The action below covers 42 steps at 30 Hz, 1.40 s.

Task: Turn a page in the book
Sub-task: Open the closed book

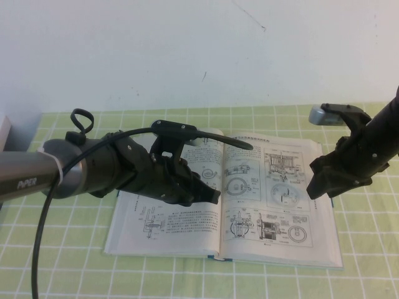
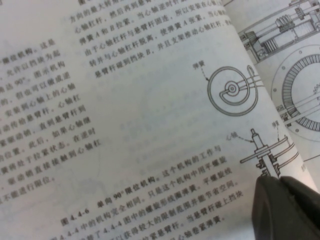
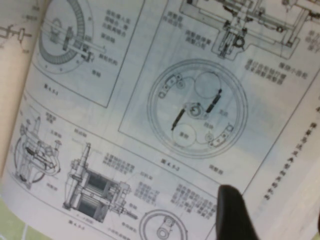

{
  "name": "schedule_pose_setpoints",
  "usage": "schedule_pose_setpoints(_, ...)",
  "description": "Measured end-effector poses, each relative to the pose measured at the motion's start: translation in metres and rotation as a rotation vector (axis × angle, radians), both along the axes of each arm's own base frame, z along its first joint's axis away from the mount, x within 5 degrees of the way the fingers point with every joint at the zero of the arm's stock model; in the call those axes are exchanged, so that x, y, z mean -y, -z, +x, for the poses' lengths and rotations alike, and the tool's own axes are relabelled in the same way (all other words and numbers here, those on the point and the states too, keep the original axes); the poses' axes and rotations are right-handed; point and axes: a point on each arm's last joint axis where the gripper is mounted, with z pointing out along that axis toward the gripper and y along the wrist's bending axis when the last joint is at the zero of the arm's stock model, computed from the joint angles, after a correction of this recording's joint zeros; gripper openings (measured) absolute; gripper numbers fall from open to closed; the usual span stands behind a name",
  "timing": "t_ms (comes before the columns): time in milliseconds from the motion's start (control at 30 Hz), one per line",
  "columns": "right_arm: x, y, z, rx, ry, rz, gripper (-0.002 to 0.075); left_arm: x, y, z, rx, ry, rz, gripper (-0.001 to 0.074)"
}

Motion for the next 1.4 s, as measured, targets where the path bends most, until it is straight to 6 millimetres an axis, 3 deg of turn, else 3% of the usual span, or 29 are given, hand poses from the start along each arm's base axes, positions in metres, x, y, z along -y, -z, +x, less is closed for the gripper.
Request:
schedule_pose_setpoints(233, 0.000, 0.002, 0.001, 0.004, 0.007, -0.002, 0.0351, 0.000, 0.000, 0.000, 0.000, 0.000, 0.000, -0.0004)
schedule_pose_setpoints(500, -0.001, 0.027, 0.004, -0.057, 0.017, 0.000, 0.0352, -0.001, -0.004, -0.001, 0.025, 0.028, 0.025, -0.0004)
schedule_pose_setpoints(1167, -0.004, 0.026, 0.004, -0.053, 0.012, 0.030, 0.0352, -0.002, 0.001, -0.001, 0.015, 0.042, 0.050, -0.0004)
schedule_pose_setpoints(1400, -0.004, 0.011, 0.002, -0.029, 0.007, 0.041, 0.0352, -0.001, 0.010, 0.000, -0.006, 0.042, 0.060, -0.0004)
